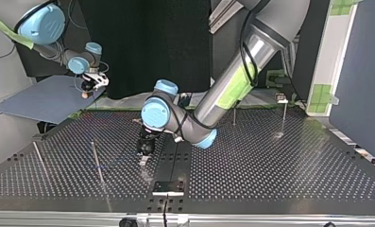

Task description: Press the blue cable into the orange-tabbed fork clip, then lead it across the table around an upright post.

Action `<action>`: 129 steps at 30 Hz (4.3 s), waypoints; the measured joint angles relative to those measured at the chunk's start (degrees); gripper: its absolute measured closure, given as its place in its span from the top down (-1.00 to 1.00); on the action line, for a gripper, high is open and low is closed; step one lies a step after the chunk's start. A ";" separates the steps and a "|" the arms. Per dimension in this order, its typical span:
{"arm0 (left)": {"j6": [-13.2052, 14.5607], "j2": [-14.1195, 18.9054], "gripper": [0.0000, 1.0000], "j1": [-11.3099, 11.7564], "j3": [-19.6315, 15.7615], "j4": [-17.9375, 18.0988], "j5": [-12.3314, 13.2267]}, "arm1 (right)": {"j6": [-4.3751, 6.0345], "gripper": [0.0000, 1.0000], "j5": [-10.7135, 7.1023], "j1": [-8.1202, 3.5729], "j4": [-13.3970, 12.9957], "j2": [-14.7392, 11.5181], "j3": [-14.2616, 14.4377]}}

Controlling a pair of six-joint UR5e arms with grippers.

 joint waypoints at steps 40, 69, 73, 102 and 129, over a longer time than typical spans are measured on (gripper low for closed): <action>-2.10 4.46 1.00 1.46 -5.12 -1.10 7.54 | 0.63 -1.00 -0.39 -0.61 -1.41 3.99 -1.05; 0.18 18.02 1.00 -0.58 -18.68 -4.20 8.87 | 0.67 -1.00 -1.63 -0.21 -0.73 3.99 -1.06; 0.84 20.09 1.00 -0.54 -18.80 -6.27 7.13 | 0.65 -1.00 -1.88 -0.17 -0.57 4.00 -1.05; 5.34 32.17 1.00 -3.42 -10.76 -20.67 15.05 | 0.63 -1.00 -2.48 0.36 -0.31 3.99 -1.08; 5.97 26.28 1.00 -5.60 -10.40 -26.41 14.39 | 0.64 -1.00 -2.71 0.43 -0.31 3.99 -1.11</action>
